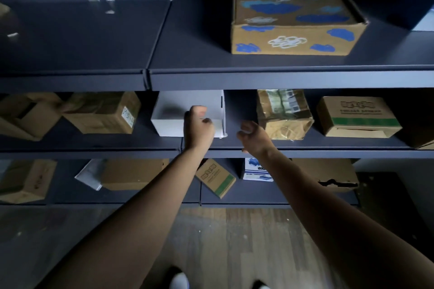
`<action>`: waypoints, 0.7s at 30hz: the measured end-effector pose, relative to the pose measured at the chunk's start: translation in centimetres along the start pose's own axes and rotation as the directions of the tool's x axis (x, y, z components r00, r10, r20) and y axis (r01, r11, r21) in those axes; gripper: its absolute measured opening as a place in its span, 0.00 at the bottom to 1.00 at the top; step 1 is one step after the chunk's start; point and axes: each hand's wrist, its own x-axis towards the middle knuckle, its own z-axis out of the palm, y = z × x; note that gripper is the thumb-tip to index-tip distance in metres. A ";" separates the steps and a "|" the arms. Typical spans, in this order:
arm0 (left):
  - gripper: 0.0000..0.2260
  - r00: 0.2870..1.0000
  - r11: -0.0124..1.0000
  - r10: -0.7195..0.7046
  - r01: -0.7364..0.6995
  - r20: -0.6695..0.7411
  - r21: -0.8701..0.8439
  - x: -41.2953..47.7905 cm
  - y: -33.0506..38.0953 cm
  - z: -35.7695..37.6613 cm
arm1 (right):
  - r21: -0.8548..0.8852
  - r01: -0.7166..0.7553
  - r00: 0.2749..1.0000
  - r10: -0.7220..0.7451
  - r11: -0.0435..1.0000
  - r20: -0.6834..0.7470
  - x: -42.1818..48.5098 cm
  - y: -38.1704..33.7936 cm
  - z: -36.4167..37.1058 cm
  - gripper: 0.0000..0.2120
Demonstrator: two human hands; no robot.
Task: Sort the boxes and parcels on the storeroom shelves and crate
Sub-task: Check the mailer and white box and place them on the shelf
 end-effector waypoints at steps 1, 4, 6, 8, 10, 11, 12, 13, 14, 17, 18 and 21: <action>0.16 1.000 1.000 -0.001 0.001 -0.021 0.007 0.8 -1.0 -1.1 | 0.019 -0.006 1.000 0.006 1.000 -0.011 0.2 -0.4 0.8 0.23; 0.16 0.993 1.000 -0.004 0.005 -0.116 0.008 3.0 -3.8 -4.0 | 0.045 -0.031 0.997 0.034 0.999 -0.071 1.0 -1.8 2.8 0.25; 0.18 0.985 0.999 -0.043 0.047 -0.168 0.015 4.5 -5.2 -5.7 | 0.028 -0.044 0.993 0.047 0.999 -0.109 1.5 -2.7 3.9 0.25; 0.22 0.986 0.992 -0.124 0.126 -0.113 0.012 6.0 -6.6 -7.1 | 0.009 -0.063 0.987 0.063 0.998 -0.149 1.9 -3.4 4.9 0.25; 0.25 0.974 0.972 -0.223 0.225 0.035 -0.064 7.2 -7.7 -8.1 | 0.007 -0.072 0.984 0.072 0.997 -0.161 2.1 -3.9 5.8 0.23; 0.26 0.962 0.961 -0.256 0.264 0.100 -0.081 7.6 -8.0 -8.6 | 0.013 -0.068 0.985 0.069 0.998 -0.158 2.2 -3.9 6.3 0.21; 0.24 0.952 0.954 -0.271 0.285 0.141 -0.093 8.1 -8.2 -9.0 | 0.021 -0.064 0.986 0.066 0.998 -0.154 2.1 -4.0 6.7 0.19; 0.22 0.947 0.950 -0.280 0.297 0.158 -0.097 8.3 -8.5 -9.3 | 0.036 -0.056 0.986 0.061 0.998 -0.157 2.2 -4.0 7.0 0.17; 0.17 0.950 0.951 -0.268 0.288 0.160 -0.112 8.5 -8.7 -9.7 | 0.053 -0.052 0.985 0.060 0.997 -0.165 2.0 -4.0 7.3 0.16; 0.04 0.953 0.948 -0.265 0.285 0.146 -0.139 8.2 -8.8 -10.8 | 0.116 -0.019 0.977 0.043 0.993 -0.209 1.5 -4.2 7.9 0.07; 0.07 0.957 0.949 -0.255 0.276 0.139 -0.156 8.1 -8.9 -11.2 | 0.148 -0.018 0.975 0.050 0.989 -0.218 1.1 -4.4 8.0 0.05; 0.04 0.952 0.931 -0.277 0.300 0.134 -0.209 7.0 -8.5 -12.5 | 0.245 -0.051 0.962 0.113 0.968 -0.247 -0.2 -4.7 8.4 0.12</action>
